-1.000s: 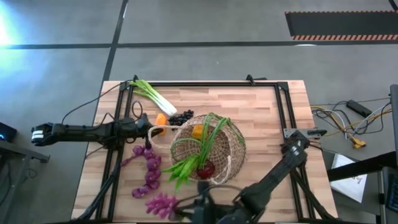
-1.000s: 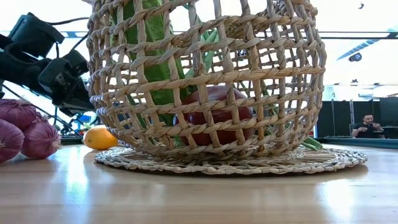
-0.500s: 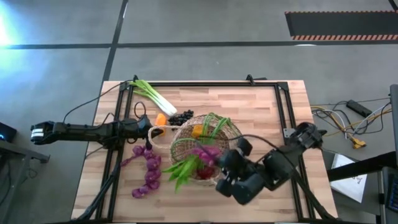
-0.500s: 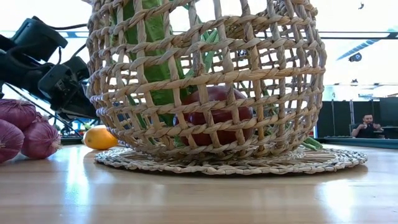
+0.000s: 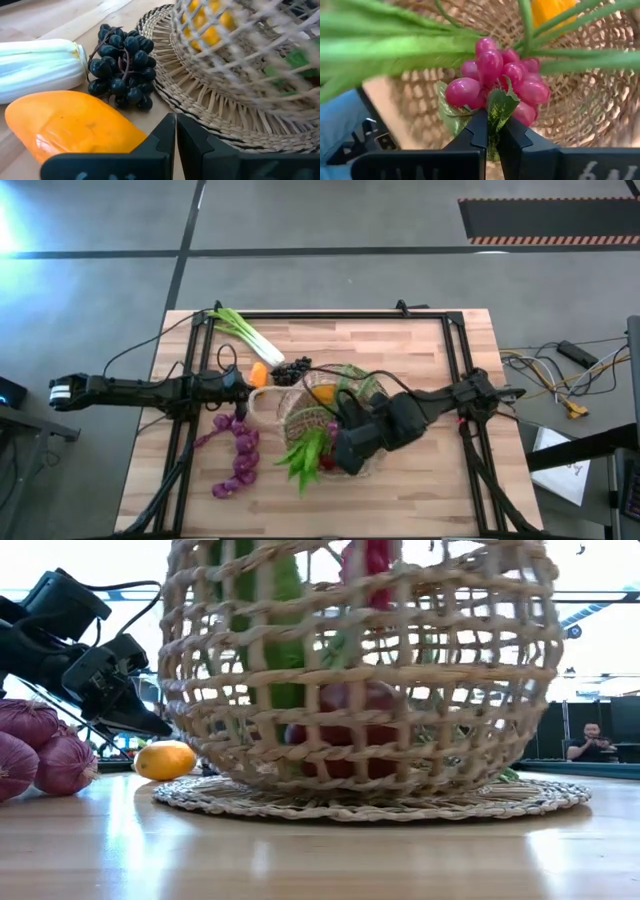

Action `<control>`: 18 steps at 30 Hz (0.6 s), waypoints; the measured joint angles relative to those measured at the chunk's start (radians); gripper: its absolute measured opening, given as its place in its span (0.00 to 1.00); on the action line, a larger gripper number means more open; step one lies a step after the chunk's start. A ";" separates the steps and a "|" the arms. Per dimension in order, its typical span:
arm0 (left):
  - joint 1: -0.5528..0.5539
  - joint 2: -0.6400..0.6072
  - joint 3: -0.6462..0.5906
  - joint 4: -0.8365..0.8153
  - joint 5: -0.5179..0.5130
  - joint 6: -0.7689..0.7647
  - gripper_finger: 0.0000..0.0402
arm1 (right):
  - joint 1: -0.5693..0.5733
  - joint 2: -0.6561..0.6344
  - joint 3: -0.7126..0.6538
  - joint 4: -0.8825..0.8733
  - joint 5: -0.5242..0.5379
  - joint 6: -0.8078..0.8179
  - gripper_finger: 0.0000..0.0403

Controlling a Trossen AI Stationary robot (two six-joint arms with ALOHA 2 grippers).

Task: Build produce basket
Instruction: Put the grapes into the basket

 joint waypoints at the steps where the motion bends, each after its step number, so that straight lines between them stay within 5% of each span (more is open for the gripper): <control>1: 0.000 0.002 0.000 0.002 0.000 0.000 0.00 | -0.010 0.002 -0.001 -0.004 -0.010 -0.002 0.03; 18: 0.000 0.083 0.000 0.062 0.000 0.000 0.00 | -0.041 0.016 0.000 0.002 -0.047 -0.092 0.03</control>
